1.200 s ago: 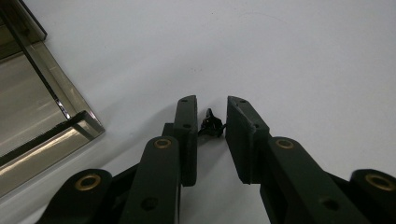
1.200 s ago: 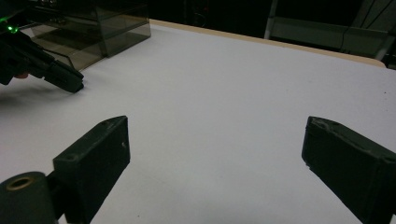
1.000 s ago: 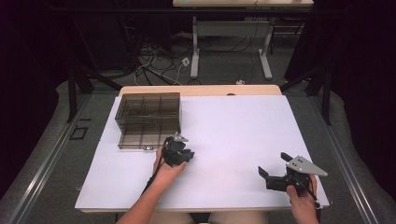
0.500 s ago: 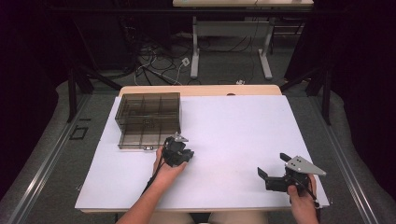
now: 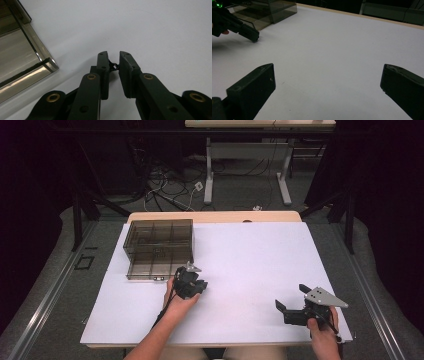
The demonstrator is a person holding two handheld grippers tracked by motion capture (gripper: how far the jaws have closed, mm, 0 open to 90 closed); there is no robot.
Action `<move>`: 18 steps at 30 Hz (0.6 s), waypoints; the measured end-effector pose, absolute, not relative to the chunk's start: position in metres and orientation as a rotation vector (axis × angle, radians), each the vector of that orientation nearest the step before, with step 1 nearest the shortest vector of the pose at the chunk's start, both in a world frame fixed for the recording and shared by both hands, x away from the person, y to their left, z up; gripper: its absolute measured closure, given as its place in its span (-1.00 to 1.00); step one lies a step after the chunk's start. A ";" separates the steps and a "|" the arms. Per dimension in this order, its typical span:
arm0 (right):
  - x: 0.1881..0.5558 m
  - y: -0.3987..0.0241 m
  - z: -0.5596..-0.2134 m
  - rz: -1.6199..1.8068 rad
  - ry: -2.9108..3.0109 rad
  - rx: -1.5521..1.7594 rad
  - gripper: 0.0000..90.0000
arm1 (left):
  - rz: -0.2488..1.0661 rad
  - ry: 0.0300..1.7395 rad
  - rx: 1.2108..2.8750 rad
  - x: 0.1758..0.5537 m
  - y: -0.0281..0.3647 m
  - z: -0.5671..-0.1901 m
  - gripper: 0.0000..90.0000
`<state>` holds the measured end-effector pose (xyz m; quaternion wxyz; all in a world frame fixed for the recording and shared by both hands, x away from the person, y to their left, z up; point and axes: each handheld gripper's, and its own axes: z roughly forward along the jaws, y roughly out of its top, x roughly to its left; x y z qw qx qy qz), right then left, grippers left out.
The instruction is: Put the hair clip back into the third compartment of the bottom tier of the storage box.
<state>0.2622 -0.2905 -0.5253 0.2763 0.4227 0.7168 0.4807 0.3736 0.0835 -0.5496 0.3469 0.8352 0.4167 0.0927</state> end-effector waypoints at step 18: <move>0.263 -0.288 -0.527 1.289 1.924 1.141 -1.00 | 0.261 1.067 2.139 0.370 0.086 -0.522 0.76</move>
